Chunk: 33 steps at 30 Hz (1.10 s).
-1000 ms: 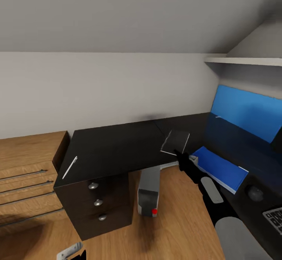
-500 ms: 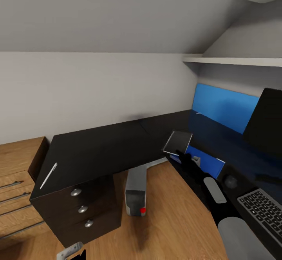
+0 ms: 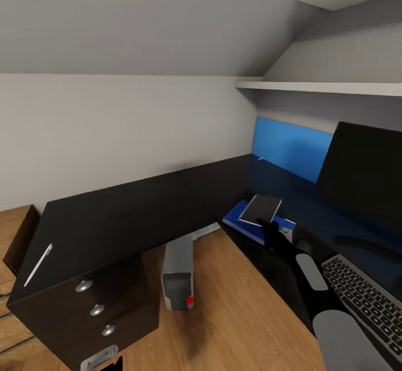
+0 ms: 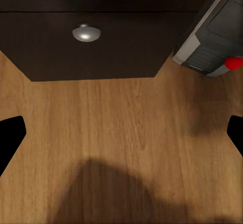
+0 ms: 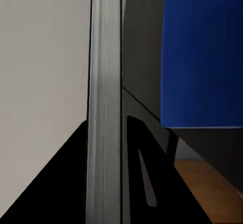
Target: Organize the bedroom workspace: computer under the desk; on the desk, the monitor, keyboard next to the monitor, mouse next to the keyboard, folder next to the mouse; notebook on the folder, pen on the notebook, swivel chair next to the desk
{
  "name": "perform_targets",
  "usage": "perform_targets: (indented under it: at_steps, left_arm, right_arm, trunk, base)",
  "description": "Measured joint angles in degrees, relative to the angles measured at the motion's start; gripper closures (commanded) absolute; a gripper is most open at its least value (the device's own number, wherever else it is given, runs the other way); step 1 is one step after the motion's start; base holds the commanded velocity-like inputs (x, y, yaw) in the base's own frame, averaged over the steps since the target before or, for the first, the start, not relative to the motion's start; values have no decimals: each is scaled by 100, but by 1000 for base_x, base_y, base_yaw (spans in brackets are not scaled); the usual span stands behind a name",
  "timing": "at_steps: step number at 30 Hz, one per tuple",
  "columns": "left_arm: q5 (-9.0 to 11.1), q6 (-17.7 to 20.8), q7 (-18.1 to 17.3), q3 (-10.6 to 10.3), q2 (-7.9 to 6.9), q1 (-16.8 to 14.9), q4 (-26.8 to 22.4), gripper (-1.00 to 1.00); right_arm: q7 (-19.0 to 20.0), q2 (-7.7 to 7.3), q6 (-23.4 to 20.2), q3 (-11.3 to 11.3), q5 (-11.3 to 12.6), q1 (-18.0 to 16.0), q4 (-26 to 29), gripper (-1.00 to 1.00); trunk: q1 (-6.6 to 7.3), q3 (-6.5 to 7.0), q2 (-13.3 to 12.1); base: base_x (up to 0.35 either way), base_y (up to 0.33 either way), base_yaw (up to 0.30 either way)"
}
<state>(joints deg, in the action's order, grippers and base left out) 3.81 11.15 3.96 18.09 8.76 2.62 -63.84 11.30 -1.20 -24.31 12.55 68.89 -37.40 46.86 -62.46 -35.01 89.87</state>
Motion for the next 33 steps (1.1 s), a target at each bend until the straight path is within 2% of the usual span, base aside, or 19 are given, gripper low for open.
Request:
perform_targets:
  at_steps: [3, 5, 9, 26, 31, 33]
  left_arm:
    - [0, 1, 0, 0, 0, 0, 0, -100]
    - [0, 3, 0, 0, 0, 0, 0, -100]
    - [0, 3, -1, 0, 0, 0, 0, -100]
    - [8, -2, -9, 0, -8, 0, 0, -100]
    - [7, -5, -9, 0, -9, 0, -1, -100]
    - [5, -10, -7, 2, -9, 0, -1, -100]
  right_arm:
    - [-18, -8, -85, 11, 102, 0, 1, 100]
    - [-31, -16, -262, 17, 364, -1, 6, 100]
    - [-36, -11, -325, 20, 470, 0, 3, 100]
    - [-43, 26, -262, -10, 464, 101, 3, 100]
    - [-340, 37, -151, -28, 445, 104, 1, 100]
    - [-621, 39, -106, -30, 439, 105, 16, 100]
  trunk:
    - [0, 0, 0]
    - [0, 0, 0]
    - [0, 0, 0]
    - [0, 0, 0]
    - [0, -1, 0]
    - [0, -1, 0]
  base:
    - [0, 0, -38]
    - [0, 0, -9]
    - [0, 0, -3]
    - [0, 0, 0]
    - [0, 0, 0]
    - [0, 0, 0]
